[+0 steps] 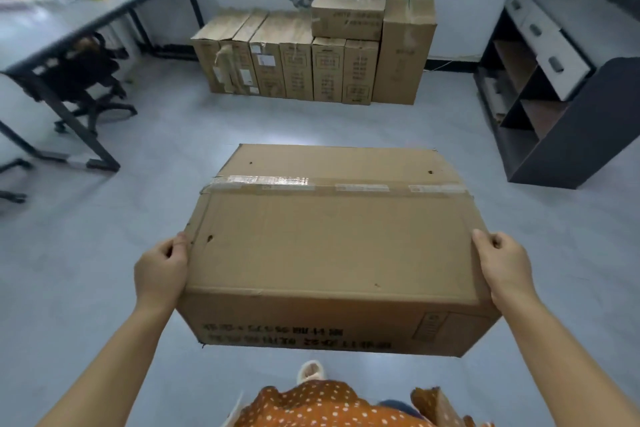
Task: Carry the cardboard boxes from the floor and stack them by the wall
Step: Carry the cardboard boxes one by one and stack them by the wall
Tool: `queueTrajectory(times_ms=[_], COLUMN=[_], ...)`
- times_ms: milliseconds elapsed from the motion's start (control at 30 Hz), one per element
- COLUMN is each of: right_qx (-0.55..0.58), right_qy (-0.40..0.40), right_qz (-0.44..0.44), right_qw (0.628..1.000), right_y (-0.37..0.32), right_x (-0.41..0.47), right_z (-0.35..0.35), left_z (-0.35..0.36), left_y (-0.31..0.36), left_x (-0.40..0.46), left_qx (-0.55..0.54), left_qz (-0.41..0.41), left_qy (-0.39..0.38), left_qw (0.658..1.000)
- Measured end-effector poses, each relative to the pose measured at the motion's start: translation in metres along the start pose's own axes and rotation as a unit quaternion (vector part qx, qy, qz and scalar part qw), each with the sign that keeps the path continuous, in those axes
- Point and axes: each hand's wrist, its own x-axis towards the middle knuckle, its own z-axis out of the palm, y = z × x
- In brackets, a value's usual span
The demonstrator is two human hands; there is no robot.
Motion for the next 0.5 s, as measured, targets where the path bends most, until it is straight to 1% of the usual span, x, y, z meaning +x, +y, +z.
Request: queueTrajectory(times_ms=[100, 233, 500], right_qx=[0.004, 0.000, 0.010], right_qy=[0.003, 0.001, -0.012], right_qz=[0.003, 0.009, 0.020], right_qw=[1.000, 1.000, 1.000], right_y=[-0.035, -0.067, -0.121], right_x=[0.037, 0.096, 0.256], right_z=[0.033, 0.067, 0.138], left_z=[0.012, 0.040, 0.140], left_y=[0.017, 0.036, 0.099], left_x=[0.059, 0.127, 0.264], left_qx=[0.005, -0.001, 0.001], left_qz=[0.002, -0.008, -0.010], left_qy=[0.009, 0.001, 0.004], left_qw=[1.000, 1.000, 1.000])
